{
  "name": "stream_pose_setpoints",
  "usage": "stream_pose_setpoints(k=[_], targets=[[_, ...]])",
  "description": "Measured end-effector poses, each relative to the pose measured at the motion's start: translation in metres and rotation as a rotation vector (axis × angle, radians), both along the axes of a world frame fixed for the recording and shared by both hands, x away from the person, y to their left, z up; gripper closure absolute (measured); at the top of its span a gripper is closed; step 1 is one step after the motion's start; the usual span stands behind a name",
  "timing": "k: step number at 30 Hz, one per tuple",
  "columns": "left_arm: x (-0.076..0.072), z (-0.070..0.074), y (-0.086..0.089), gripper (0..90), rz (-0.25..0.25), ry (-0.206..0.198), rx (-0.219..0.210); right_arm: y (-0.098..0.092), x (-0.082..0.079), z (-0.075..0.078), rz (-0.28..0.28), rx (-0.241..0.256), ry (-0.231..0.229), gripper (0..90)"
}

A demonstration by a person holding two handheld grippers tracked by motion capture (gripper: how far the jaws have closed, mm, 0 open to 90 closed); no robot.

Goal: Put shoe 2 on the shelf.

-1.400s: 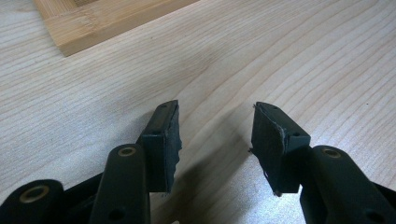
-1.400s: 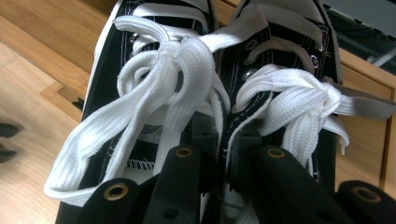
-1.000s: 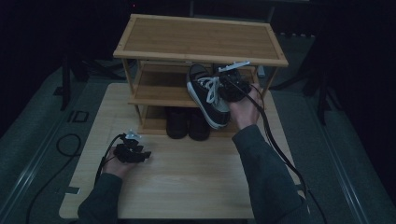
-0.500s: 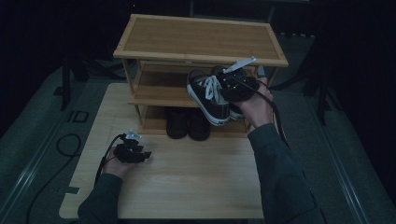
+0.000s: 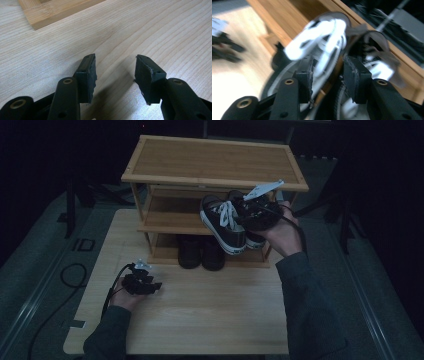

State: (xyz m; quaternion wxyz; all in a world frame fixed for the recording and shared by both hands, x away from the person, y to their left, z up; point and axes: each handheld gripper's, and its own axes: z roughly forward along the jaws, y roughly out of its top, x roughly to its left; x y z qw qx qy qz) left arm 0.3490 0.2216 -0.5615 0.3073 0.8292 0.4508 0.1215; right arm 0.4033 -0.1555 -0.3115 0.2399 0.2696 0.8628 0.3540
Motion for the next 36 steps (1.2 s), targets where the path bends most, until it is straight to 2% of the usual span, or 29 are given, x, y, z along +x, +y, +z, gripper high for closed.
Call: stream_pose_setpoints(k=[2,6,9,11,17,23,28,36], targets=[[0.0,0.0,0.0,52.2,0.002,0.001,-0.003,-0.001,0.0,0.002,0.027,0.027,0.012,61.3],[0.0,0.0,-0.001,52.7,0.006,0.001,0.006,-0.002,-0.002,0.002,0.055,0.041,0.01,66.6],[0.001,0.003,-0.004,54.6,0.008,0.021,0.034,-0.003,-0.004,0.002,0.086,0.076,0.014,70.1],[0.0,0.007,-0.005,56.1,0.001,0.019,0.026,-0.003,-0.005,0.001,0.096,0.082,0.021,71.9],[-0.004,0.028,-0.008,61.2,-0.027,-0.014,-0.027,-0.001,-0.008,0.0,0.131,0.089,0.029,76.0],[-0.005,0.05,-0.014,68.4,-0.055,-0.025,-0.043,-0.001,-0.014,-0.003,0.184,0.114,0.046,82.0],[-0.003,0.067,-0.021,69.8,-0.061,-0.047,-0.074,0.001,-0.022,-0.006,0.218,0.107,0.039,88.5],[0.001,0.092,-0.032,69.6,-0.093,-0.081,-0.089,0.004,-0.035,-0.005,0.271,0.112,0.028,89.6]])
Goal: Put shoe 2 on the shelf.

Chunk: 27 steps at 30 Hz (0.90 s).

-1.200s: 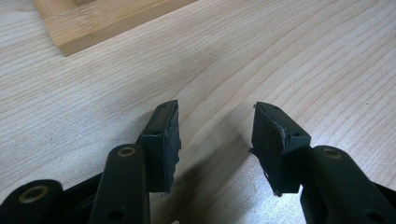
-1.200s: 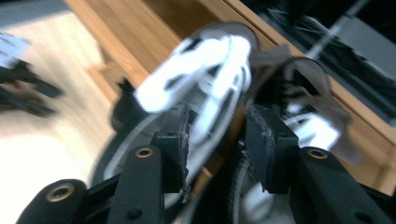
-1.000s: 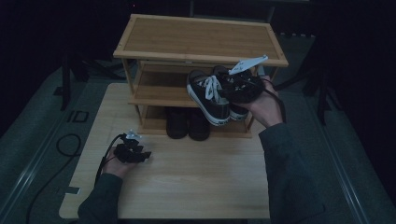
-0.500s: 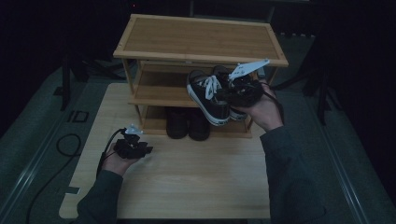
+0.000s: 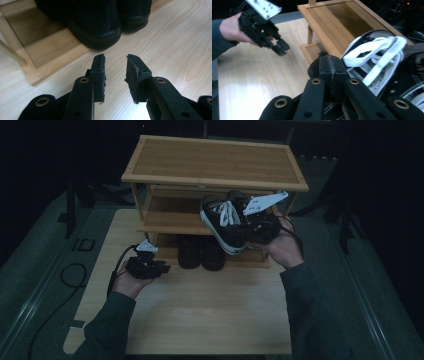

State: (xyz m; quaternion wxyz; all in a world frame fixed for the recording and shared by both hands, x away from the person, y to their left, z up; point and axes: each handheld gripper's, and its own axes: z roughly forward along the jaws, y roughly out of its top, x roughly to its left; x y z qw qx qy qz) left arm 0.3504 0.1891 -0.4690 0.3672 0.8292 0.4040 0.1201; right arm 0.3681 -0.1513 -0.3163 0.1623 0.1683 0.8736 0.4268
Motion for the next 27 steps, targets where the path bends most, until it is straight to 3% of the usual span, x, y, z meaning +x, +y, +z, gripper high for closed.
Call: stream_pose_setpoints(k=[3,8,10,18,23,27], targets=[[0.003,0.009,-0.004,71.1,-0.001,-0.008,-0.009,0.003,-0.004,-0.003,0.025,-0.003,-0.01,89.6],[0.008,0.024,-0.012,75.8,-0.023,-0.035,0.015,0.004,-0.007,-0.015,0.05,-0.011,0.003,89.6],[0.01,0.029,-0.017,77.7,-0.031,-0.047,0.031,0.005,-0.009,-0.019,0.049,-0.037,-0.003,89.6],[0.021,0.049,-0.03,89.8,-0.059,-0.088,0.046,0.005,-0.012,-0.038,0.08,-0.06,0.033,89.6],[0.027,0.06,-0.04,90.0,-0.075,-0.114,0.062,0.007,-0.014,-0.052,0.076,-0.099,0.043,89.3],[0.032,0.066,-0.047,90.0,-0.082,-0.138,0.069,0.006,-0.013,-0.063,0.078,-0.095,0.067,89.3]])
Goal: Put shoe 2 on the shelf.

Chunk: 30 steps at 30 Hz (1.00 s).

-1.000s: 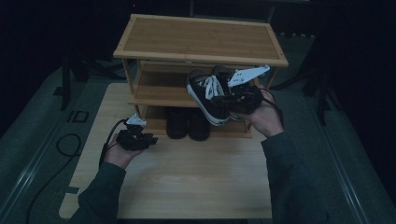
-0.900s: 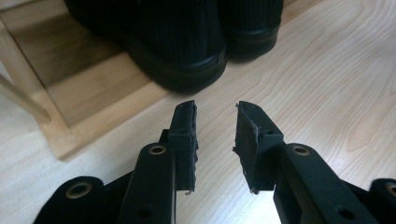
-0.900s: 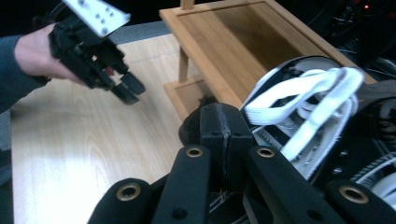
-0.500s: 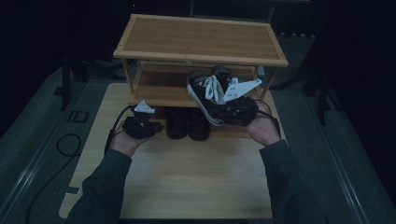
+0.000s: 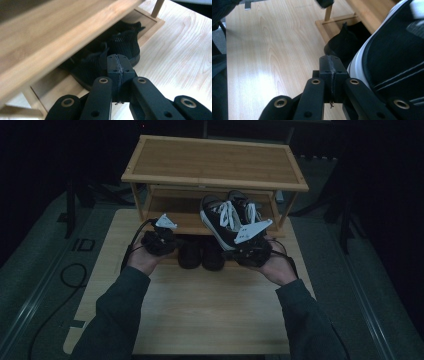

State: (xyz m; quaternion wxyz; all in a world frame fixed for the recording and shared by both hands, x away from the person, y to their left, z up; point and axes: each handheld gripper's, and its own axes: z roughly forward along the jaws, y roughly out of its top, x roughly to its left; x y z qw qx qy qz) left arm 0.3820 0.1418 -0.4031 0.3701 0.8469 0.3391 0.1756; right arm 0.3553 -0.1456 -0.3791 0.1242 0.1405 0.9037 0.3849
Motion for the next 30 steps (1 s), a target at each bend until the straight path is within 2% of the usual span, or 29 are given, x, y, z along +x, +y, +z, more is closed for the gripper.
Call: stream_pose_setpoints(k=[7,11,14,20,22,24,26,30], targets=[[0.01,0.01,-0.013,90.0,-0.003,-0.035,0.013,-0.003,-0.001,-0.014,-0.02,0.012,0.026,89.1],[0.017,0.015,-0.022,90.0,-0.03,-0.045,0.034,-0.006,-0.002,-0.022,-0.03,0.028,0.04,88.7],[0.023,0.017,-0.03,90.0,-0.025,-0.046,0.052,-0.008,-0.002,-0.03,-0.038,0.025,0.049,88.2],[0.034,0.02,-0.043,90.0,0.001,-0.081,0.09,-0.011,-0.003,-0.037,-0.046,0.011,0.054,87.6],[0.039,0.021,-0.046,90.0,0.015,-0.083,0.094,-0.012,-0.003,-0.038,-0.045,0.016,0.055,87.3],[0.042,0.021,-0.05,90.0,0.028,-0.091,0.072,-0.014,-0.004,-0.04,-0.046,0.02,0.058,86.9],[0.047,0.022,-0.052,90.0,0.033,-0.088,0.099,-0.015,-0.003,-0.042,-0.051,0.013,0.059,86.7],[0.054,0.02,-0.06,90.0,0.04,-0.095,0.124,-0.018,-0.003,-0.045,-0.051,0.017,0.07,86.1]])
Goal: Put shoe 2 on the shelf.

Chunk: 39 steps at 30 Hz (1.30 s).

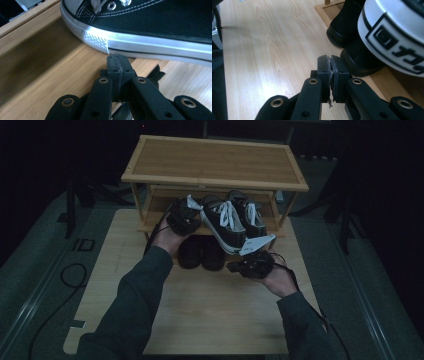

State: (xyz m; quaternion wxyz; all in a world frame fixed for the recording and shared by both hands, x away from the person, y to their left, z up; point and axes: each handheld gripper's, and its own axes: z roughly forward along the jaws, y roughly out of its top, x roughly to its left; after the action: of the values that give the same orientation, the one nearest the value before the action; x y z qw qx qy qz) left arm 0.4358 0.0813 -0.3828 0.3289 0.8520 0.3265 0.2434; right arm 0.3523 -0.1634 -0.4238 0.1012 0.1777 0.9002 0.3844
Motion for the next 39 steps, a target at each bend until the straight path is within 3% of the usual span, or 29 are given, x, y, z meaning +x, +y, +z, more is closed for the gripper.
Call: stream_pose_setpoints(k=[7,11,20,25,32,35,39], targets=[[0.009,-0.004,-0.008,90.0,0.035,-0.007,0.026,-0.001,0.001,-0.005,0.0,0.002,0.014,86.0],[0.009,-0.004,-0.012,90.0,0.054,-0.033,0.067,-0.001,0.003,-0.007,-0.001,-0.003,0.016,86.0],[0.011,-0.005,-0.016,90.0,0.085,-0.049,0.087,0.0,0.003,-0.003,-0.009,0.014,-0.005,86.1],[0.012,-0.008,-0.016,90.0,0.113,-0.066,0.078,-0.002,0.0,0.001,-0.004,0.029,-0.021,86.1],[0.016,-0.008,-0.014,90.0,0.156,-0.046,0.044,-0.004,-0.002,0.008,0.0,0.075,-0.053,86.5],[0.016,-0.009,-0.013,90.0,0.152,-0.049,0.044,-0.005,-0.003,0.012,0.003,0.096,-0.067,86.9],[0.015,-0.009,-0.008,90.0,0.147,-0.041,0.011,-0.006,-0.004,0.018,0.003,0.111,-0.087,88.7]])
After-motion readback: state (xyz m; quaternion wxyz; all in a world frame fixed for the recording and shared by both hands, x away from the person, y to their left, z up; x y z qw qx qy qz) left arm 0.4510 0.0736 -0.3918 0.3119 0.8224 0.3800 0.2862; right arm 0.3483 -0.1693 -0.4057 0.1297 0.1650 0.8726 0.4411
